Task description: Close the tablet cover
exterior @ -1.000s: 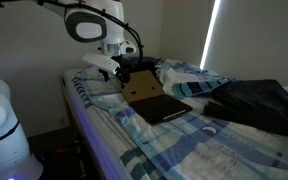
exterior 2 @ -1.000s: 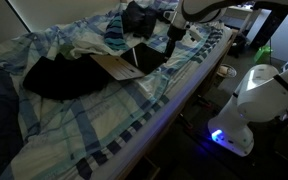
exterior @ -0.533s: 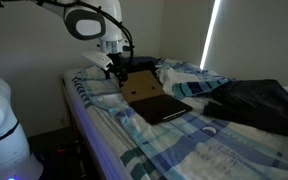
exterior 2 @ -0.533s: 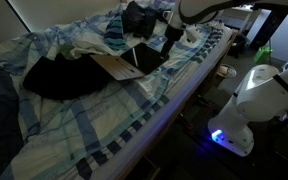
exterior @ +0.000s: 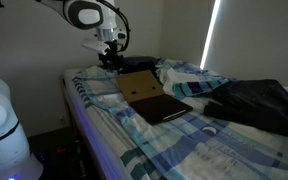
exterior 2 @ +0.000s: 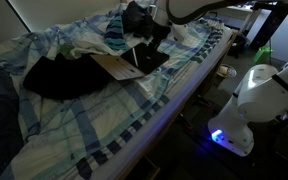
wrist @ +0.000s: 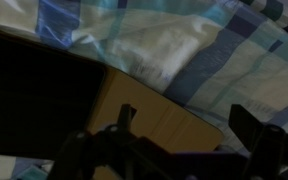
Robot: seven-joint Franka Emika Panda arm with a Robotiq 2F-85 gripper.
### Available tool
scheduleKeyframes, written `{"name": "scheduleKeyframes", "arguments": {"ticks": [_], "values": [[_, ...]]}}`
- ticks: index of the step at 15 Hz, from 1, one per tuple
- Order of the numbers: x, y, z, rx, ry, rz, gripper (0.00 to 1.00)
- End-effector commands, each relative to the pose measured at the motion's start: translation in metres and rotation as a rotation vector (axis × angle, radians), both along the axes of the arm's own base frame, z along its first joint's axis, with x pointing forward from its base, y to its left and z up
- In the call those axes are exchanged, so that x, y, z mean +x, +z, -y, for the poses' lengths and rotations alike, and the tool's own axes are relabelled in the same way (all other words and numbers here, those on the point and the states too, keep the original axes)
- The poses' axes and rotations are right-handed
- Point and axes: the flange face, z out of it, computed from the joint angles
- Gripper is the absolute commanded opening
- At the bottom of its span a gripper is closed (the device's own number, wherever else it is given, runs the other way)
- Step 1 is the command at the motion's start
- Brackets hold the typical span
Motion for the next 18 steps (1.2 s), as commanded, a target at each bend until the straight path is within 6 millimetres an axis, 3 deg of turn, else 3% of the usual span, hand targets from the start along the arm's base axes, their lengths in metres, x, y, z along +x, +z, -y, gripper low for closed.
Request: {"name": "scheduleKeyframes", "arguments": {"ticks": [1,3,4,6,12,18], "values": [[0.016,0.012,-0.034,-0.018,0.043,0.020,1.00],[0.015,0.021,-0.049,-0.013,0.098,0.057,1.00],[0.009,0.013,-0.036,-0.011,0.071,0.029,1.00],[0.010,0.018,-0.047,-0.012,0.092,0.039,1.00],[0.012,0.011,-0.049,0.022,0.078,0.025,1.00],[0.022,0.003,-0.108,0.033,0.077,-0.038,1.00]]}}
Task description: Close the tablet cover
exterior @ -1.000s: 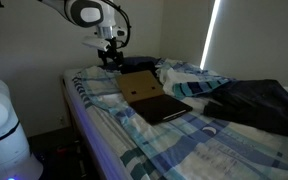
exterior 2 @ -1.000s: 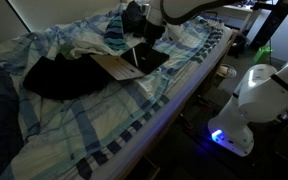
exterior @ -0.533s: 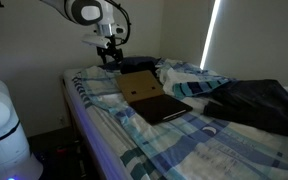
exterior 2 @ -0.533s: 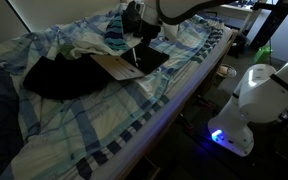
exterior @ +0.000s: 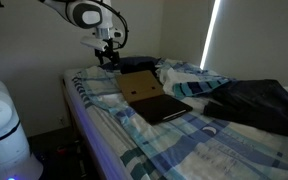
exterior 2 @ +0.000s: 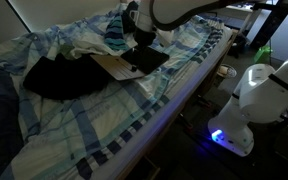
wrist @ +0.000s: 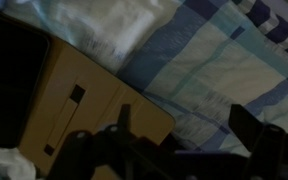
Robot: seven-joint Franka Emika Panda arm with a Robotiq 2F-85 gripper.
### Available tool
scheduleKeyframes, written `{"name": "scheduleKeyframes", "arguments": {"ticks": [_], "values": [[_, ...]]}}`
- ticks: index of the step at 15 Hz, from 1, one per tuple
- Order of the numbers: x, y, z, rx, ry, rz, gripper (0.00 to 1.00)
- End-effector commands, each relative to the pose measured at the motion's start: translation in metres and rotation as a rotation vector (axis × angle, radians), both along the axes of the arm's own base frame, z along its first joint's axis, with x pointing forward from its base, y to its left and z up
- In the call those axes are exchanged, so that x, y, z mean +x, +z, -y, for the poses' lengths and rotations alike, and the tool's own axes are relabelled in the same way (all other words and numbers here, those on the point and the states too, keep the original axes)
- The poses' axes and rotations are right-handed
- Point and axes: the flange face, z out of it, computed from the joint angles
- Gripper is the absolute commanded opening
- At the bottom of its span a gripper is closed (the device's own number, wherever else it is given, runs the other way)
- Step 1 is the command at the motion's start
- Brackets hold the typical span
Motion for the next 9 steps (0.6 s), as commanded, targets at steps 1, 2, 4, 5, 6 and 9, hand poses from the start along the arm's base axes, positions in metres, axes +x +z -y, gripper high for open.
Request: {"name": "scheduleKeyframes", "arguments": {"ticks": [1,2,4,5,6,9], "values": [[0.016,0.000,-0.038,0.004,-0.019,-0.030,1.00],[0.020,0.000,-0.048,0.001,-0.019,-0.033,1.00],[0.031,0.000,-0.067,-0.009,-0.005,-0.036,1.00],[0.036,0.000,-0.076,-0.014,0.003,-0.035,1.00],[0.042,-0.001,-0.085,-0.023,0.013,-0.035,1.00],[0.057,-0.008,-0.109,-0.047,0.033,-0.035,1.00]]}}
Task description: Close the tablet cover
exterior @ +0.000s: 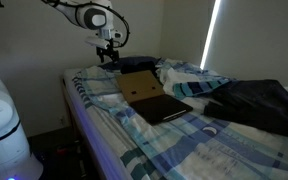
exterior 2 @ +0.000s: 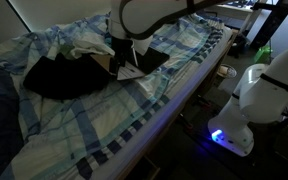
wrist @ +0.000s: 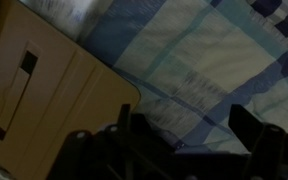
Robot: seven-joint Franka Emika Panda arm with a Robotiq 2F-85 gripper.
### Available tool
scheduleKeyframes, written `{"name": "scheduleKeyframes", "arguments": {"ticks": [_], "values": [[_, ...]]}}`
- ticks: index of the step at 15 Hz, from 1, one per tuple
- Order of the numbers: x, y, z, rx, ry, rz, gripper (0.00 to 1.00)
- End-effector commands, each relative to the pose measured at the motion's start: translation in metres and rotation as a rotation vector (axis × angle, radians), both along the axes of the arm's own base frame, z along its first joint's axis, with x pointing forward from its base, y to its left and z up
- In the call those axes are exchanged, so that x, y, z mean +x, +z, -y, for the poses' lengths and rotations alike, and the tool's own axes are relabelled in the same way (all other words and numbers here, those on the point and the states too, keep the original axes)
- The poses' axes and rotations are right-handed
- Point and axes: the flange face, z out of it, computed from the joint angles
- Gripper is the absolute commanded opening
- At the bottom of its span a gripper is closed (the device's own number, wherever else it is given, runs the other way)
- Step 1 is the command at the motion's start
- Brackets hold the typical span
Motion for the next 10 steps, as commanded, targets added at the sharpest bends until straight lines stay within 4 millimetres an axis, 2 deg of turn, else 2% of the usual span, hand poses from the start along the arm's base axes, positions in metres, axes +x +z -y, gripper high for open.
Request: {"name": "scheduleKeyframes", "arguments": {"ticks": [1,3,4,7,10], "values": [[0.024,-0.005,-0.032,-0.027,-0.007,0.001,1.00],[0.028,-0.009,-0.044,-0.044,0.016,0.006,1.00],[0.019,-0.010,-0.032,-0.035,0.018,-0.005,1.00],[0.026,-0.014,-0.041,-0.037,0.031,-0.009,1.00],[0.026,-0.015,-0.036,-0.025,0.024,-0.015,1.00]]}}
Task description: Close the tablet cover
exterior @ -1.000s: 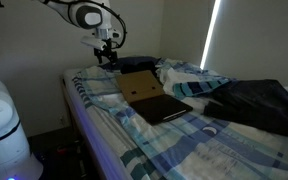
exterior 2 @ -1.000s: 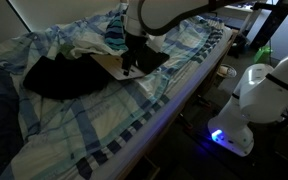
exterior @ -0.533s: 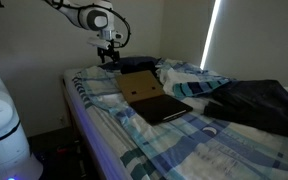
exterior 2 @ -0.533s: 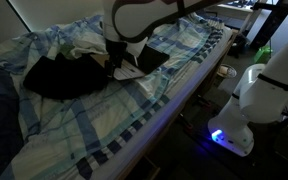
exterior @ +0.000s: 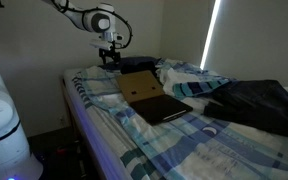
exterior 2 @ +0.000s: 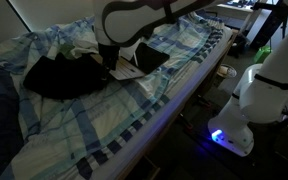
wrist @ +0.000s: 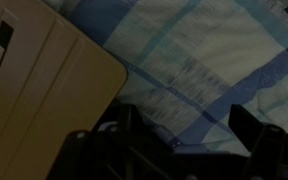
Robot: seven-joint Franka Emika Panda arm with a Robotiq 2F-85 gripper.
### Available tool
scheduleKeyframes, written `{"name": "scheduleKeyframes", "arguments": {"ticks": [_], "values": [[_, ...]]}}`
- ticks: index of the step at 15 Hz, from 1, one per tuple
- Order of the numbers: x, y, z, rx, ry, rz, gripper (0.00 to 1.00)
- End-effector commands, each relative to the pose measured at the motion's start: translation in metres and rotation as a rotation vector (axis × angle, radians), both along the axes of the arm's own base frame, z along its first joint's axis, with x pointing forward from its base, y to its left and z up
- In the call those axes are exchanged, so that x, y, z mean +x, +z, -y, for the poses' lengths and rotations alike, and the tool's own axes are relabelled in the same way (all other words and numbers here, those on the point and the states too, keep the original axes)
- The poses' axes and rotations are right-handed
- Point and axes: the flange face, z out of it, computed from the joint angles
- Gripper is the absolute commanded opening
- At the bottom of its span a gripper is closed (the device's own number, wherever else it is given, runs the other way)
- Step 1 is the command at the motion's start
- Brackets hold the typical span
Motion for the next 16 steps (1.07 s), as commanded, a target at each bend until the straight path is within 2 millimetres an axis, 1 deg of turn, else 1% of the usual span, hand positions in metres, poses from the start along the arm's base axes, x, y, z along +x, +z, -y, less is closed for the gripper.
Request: {"name": "scheduleKeyframes", "arguments": {"ticks": [1,3,6,11,15,16], "values": [[-0.001,-0.004,0.007,0.018,-0.023,-0.016,1.00],[0.000,-0.009,0.006,0.016,-0.048,-0.026,1.00],[0.009,-0.015,0.003,0.011,-0.080,-0.040,1.00],[0.023,-0.021,-0.011,0.002,-0.062,-0.039,1.00],[0.037,-0.022,-0.023,-0.005,-0.038,-0.028,1.00],[0.041,-0.023,-0.027,-0.010,-0.027,-0.021,0.90]]}}
